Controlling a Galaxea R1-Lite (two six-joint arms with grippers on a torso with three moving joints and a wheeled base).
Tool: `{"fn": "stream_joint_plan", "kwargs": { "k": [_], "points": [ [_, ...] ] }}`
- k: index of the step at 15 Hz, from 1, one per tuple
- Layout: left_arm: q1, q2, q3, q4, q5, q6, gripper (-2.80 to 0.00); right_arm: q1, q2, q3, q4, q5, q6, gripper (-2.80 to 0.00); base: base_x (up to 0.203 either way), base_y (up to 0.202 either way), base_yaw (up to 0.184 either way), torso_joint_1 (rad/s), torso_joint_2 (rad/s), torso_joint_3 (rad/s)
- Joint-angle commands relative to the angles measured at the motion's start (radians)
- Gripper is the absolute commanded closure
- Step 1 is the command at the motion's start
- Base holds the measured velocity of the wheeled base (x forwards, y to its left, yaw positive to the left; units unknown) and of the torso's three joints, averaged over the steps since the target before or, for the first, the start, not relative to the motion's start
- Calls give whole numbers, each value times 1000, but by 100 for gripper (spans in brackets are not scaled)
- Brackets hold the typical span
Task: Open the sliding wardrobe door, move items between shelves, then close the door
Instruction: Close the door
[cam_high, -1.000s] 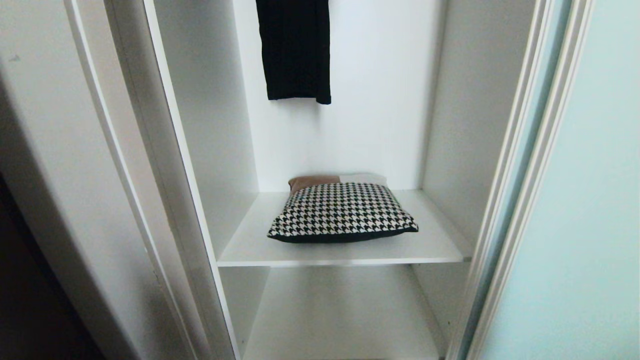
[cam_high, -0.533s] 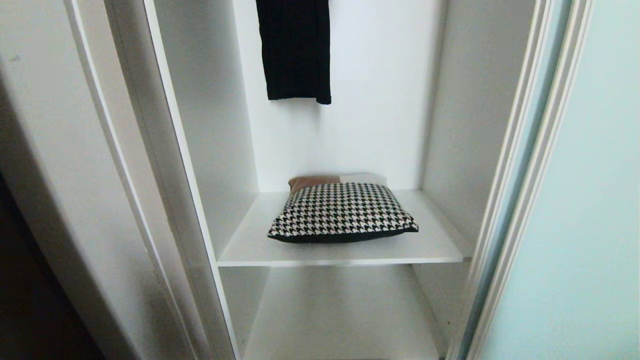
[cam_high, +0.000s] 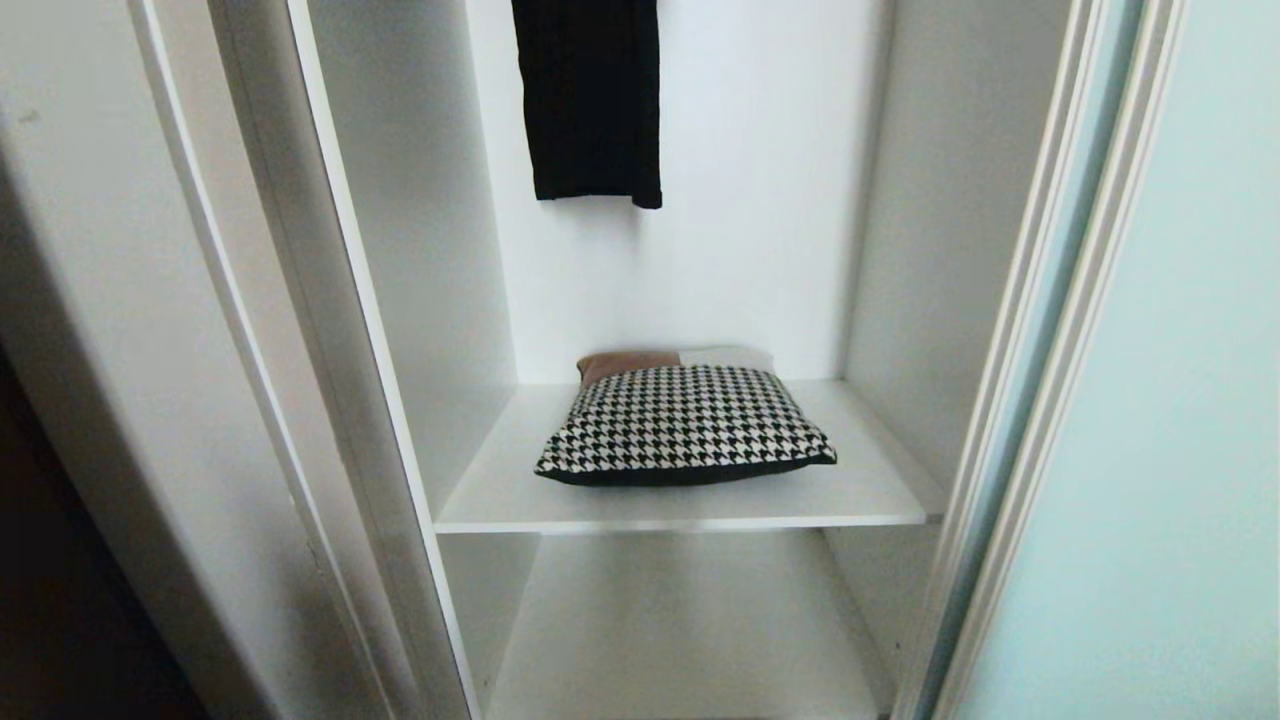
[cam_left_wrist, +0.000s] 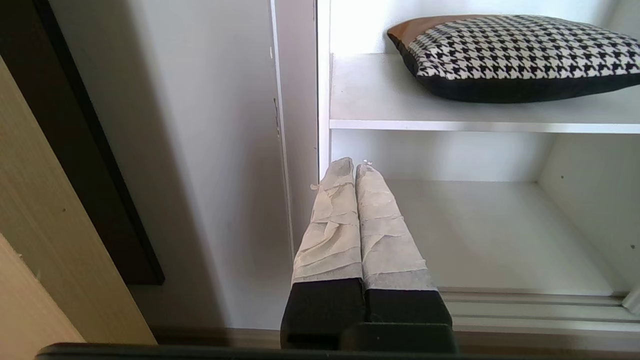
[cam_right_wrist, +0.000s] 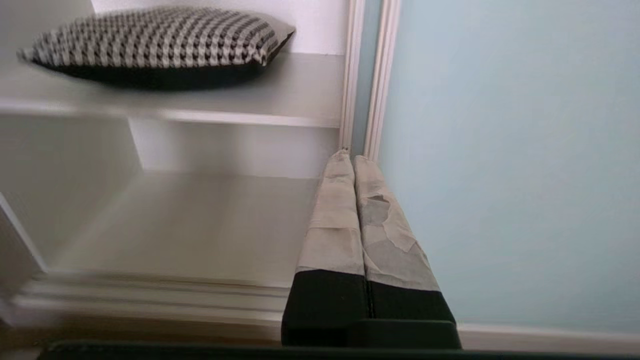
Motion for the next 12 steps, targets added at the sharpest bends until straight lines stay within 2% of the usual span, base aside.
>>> {"fn": "stream_joint_plan", "kwargs": {
  "k": [1,12],
  "points": [
    [0,2,0,0,0,0,0,0,-1,9,6,2,-15,0,0,0,0,0,0,0],
    [0,2,0,0,0,0,0,0,-2,10,6,2,0,0,0,0,0,0,0,0]
  ]
}}
